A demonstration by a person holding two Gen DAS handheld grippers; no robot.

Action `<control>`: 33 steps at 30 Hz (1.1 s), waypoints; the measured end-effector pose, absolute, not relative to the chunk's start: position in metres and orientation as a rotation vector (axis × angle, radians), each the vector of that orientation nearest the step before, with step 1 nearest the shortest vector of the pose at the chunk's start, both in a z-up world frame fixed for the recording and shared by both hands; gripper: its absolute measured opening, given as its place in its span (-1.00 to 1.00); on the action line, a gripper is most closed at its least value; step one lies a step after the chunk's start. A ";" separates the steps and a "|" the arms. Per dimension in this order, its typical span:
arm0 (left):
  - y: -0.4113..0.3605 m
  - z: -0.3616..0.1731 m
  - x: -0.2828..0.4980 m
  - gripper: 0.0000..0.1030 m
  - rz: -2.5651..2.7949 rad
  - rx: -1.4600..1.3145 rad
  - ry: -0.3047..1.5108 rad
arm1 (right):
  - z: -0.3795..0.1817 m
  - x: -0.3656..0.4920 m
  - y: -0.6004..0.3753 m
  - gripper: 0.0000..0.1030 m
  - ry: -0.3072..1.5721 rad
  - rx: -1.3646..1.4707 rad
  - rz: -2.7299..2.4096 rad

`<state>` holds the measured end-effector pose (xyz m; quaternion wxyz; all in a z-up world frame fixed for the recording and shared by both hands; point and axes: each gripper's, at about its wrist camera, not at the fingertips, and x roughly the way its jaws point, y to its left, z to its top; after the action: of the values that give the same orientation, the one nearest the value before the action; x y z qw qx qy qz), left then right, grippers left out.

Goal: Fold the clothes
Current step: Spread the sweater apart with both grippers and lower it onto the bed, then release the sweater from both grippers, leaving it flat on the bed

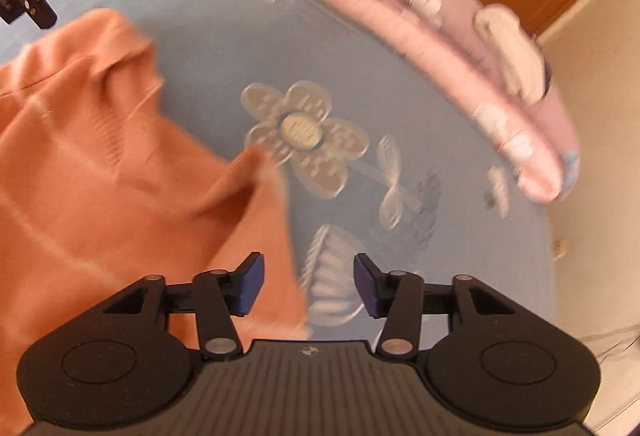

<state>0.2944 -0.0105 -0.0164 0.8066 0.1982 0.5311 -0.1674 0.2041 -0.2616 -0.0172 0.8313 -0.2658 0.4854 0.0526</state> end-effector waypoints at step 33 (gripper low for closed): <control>0.035 -0.068 0.044 0.58 -0.107 -0.158 1.304 | -0.075 0.022 -0.311 -0.73 0.970 0.000 0.022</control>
<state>0.0435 0.0354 -0.0678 0.7907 -0.0733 0.6058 -0.0499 0.0220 -0.3115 -0.0750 0.8847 0.0001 0.4661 0.0105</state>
